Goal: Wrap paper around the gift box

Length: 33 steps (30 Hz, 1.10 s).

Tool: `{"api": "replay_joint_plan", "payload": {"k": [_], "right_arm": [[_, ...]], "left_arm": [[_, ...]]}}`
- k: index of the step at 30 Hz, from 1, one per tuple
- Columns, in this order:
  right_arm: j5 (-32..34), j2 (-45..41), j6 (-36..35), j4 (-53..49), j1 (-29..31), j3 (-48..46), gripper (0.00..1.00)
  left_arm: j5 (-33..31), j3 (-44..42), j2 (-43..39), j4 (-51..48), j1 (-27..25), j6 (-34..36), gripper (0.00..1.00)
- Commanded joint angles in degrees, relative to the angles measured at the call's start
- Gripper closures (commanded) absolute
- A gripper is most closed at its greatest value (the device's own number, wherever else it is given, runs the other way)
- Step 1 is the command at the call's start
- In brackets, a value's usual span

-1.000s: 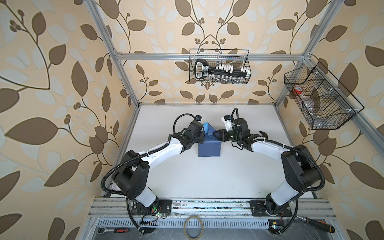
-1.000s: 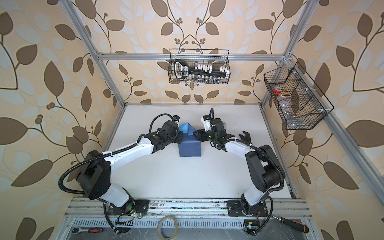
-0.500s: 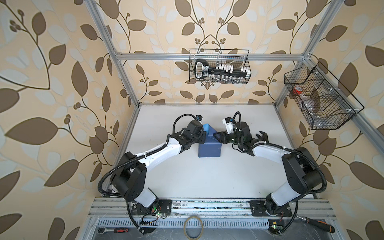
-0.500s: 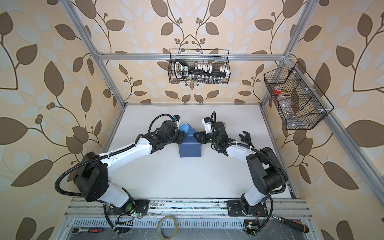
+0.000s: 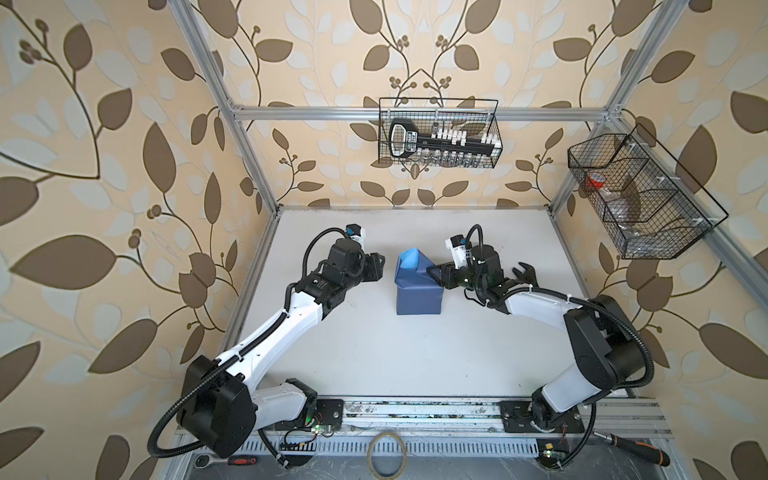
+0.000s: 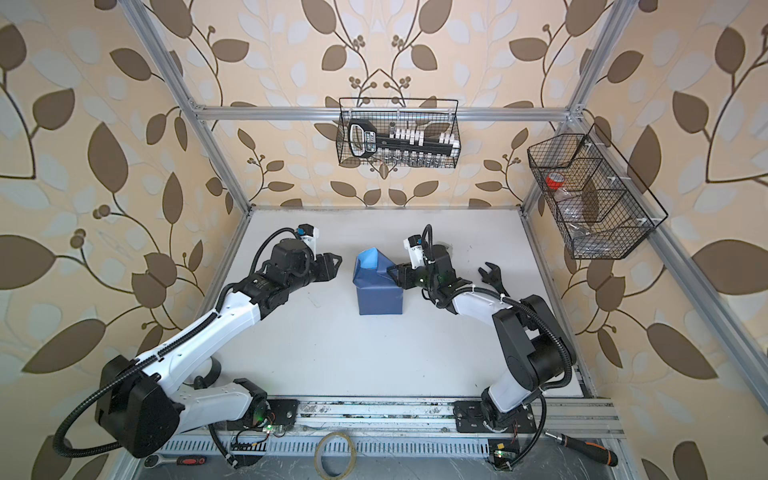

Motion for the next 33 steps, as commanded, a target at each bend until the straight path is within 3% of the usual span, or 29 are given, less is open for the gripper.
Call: {"api": "replay_joint_plan", "payload": {"k": [1, 5, 13, 25, 33], "right_arm": [[2.1, -0.1, -1.4, -3.8, 0.2, -1.9, 0.48], [2.0, 0.0, -1.3, -3.8, 0.2, -1.8, 0.48], [2.0, 0.0, -1.4, -3.9, 0.2, -1.8, 0.48], [1.9, 0.3, -1.5, -3.9, 0.3, -1.6, 0.48], [1.7, 0.6, -1.5, -3.9, 0.4, -1.3, 0.48]], "left_arm": [[3.7, 2.7, 3.8, -1.9, 0.0, -1.6, 0.58], [7.3, 5.2, 9.4, -2.1, -0.2, -0.8, 0.67], [10.1, 4.1, 10.4, 1.9, -2.6, -1.5, 0.69], [12.2, 2.8, 9.8, 4.8, -3.4, -1.9, 0.58], [12.7, 4.0, 13.4, 4.2, -3.4, 0.1, 0.56]]}}
